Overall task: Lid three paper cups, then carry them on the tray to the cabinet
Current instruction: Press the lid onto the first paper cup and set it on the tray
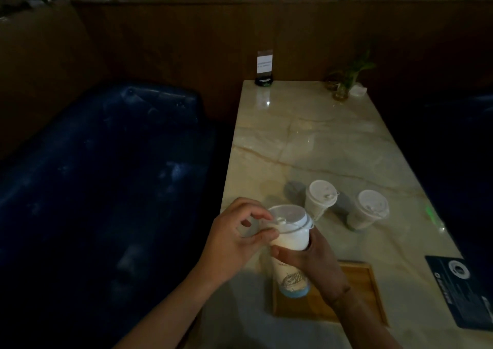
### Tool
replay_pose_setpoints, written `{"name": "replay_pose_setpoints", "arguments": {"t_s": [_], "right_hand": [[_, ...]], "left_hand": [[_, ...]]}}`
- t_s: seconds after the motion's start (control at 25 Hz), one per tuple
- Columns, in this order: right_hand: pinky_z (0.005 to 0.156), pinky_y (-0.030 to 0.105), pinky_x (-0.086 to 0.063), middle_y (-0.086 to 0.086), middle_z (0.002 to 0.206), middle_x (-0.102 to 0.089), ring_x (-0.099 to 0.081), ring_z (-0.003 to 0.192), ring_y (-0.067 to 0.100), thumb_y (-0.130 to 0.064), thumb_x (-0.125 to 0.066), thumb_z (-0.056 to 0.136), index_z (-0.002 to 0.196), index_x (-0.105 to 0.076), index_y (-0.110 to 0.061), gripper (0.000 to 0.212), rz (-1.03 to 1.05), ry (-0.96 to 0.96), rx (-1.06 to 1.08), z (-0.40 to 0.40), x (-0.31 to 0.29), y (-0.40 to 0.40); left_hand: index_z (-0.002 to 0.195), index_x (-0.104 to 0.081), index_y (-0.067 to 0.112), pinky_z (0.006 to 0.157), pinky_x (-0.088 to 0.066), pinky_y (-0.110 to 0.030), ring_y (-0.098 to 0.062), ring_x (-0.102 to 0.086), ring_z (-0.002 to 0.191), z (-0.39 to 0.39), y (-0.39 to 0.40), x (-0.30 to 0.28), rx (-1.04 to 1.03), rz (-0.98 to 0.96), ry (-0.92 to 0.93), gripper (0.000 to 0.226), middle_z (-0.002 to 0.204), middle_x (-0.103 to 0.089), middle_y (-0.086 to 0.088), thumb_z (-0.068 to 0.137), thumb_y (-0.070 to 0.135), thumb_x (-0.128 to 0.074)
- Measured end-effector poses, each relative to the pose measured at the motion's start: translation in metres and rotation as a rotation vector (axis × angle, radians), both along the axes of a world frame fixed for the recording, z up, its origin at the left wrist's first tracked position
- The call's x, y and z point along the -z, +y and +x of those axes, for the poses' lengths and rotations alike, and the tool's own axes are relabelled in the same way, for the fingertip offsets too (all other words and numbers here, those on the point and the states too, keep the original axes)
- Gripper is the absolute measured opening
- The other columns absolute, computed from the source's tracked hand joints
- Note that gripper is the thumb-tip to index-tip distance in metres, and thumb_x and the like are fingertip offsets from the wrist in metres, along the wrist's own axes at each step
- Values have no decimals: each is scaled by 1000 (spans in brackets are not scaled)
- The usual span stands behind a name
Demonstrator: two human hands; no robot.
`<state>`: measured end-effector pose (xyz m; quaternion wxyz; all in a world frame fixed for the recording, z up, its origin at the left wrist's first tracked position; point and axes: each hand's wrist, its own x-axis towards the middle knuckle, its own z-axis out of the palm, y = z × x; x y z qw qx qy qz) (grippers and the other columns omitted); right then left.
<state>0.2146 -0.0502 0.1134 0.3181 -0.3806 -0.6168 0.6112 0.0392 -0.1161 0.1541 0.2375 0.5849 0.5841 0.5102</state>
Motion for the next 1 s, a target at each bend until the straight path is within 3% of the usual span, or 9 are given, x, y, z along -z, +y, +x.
{"name": "replay_pose_setpoints", "arguments": {"t_s": [0.28, 0.68, 0.76, 0.88, 1.0], "right_hand": [[74, 14, -54, -11, 109, -69, -66, 101, 5, -10, -90, 59, 126, -50, -20, 79, 74, 0, 40, 3, -6, -11], [73, 20, -58, -17, 104, -70, -68, 94, 2, -51, -82, 52, 120, -53, -31, 76, 110, -91, 165, 5, -4, -27], [75, 26, -59, -10, 104, -71, -69, 93, 5, -52, -82, 52, 120, -54, -30, 76, 92, -127, 153, 6, 0, -26], [73, 21, -58, -11, 103, -71, -68, 92, 3, -46, -85, 56, 116, -55, -33, 69, 56, -141, 144, 6, 6, -26], [77, 22, -57, -11, 108, -69, -67, 94, 0, -46, -86, 56, 120, -54, -30, 73, 63, -173, 106, 7, 7, -23]], "left_hand": [[93, -74, 20, 85, -44, -8, -9, -68, 100, 1, 4, -22, 121, 6, 20, 15, 99, -72, 10, 81, 28, -76], [92, -73, 27, 84, -47, -19, -10, -66, 98, 12, 6, -16, 116, -93, 31, 11, 98, -72, 14, 82, 31, -70], [90, -74, 24, 83, -46, -17, -8, -64, 96, 14, 6, -10, 95, -99, 39, 8, 95, -71, 13, 82, 24, -72], [89, -75, 17, 87, -48, -21, -7, -64, 96, 14, 6, -4, 88, -115, 47, 8, 92, -72, 11, 82, 14, -75], [91, -77, 21, 90, -49, -21, -8, -65, 100, 11, 3, -4, 78, -114, 15, 10, 94, -74, 12, 81, 24, -75]]}}
